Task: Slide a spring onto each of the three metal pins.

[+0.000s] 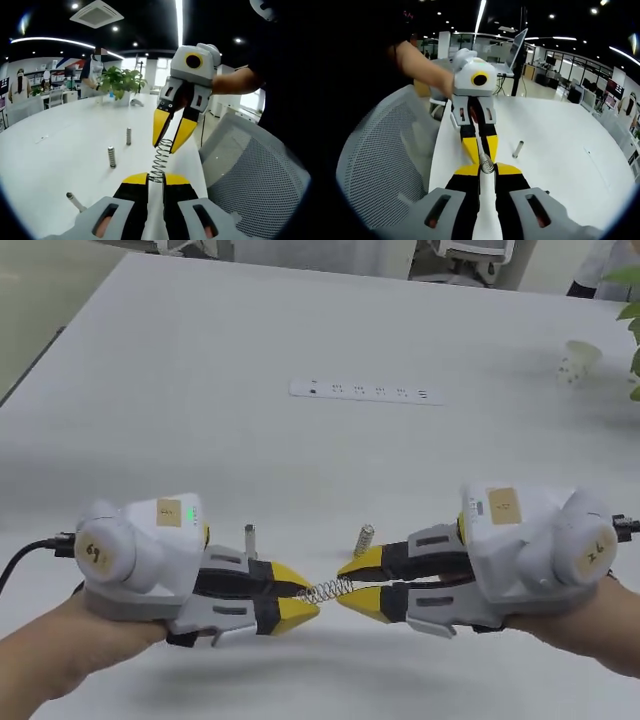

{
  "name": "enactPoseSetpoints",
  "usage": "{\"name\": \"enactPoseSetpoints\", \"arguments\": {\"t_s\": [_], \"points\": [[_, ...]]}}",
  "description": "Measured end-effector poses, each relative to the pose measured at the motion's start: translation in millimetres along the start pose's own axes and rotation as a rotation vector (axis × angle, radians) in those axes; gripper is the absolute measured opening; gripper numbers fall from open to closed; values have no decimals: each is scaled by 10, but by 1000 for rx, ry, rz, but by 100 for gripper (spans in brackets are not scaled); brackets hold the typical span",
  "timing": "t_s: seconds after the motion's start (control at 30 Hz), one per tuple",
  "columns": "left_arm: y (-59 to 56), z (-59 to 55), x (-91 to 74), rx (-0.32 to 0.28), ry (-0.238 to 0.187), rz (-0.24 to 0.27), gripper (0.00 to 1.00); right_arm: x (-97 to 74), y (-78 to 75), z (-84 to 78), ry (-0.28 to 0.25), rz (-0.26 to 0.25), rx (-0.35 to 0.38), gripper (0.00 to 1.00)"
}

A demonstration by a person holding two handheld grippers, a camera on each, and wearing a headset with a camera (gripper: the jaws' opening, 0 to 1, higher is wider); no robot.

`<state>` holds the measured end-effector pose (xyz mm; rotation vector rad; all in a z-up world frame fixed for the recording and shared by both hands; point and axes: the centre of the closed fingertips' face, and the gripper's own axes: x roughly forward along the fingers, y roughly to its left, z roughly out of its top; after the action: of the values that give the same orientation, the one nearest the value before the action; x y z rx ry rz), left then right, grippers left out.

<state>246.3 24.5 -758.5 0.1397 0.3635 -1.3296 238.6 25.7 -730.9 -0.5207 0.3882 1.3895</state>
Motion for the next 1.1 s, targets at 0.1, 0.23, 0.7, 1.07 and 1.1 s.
{"name": "enactPoseSetpoints", "arguments": {"t_s": [0.1, 0.23, 0.7, 1.07, 1.1], "points": [[-4, -5, 0, 3, 2, 0, 2, 20, 6, 49, 0, 7, -17, 8], [-7, -11, -2, 2, 3, 0, 2, 55, 27, 94, 4, 14, -48, 8], [-67, -4, 9, 3, 1, -6, 2, 182, 84, 273, -49, 25, -71, 8], [-93, -95, -30, -17, 19, -5, 2, 208, 99, 229, -85, 27, -9, 7], [-98, -99, -31, -16, 20, -5, 2, 210, 102, 227, -85, 27, -6, 7]]}}
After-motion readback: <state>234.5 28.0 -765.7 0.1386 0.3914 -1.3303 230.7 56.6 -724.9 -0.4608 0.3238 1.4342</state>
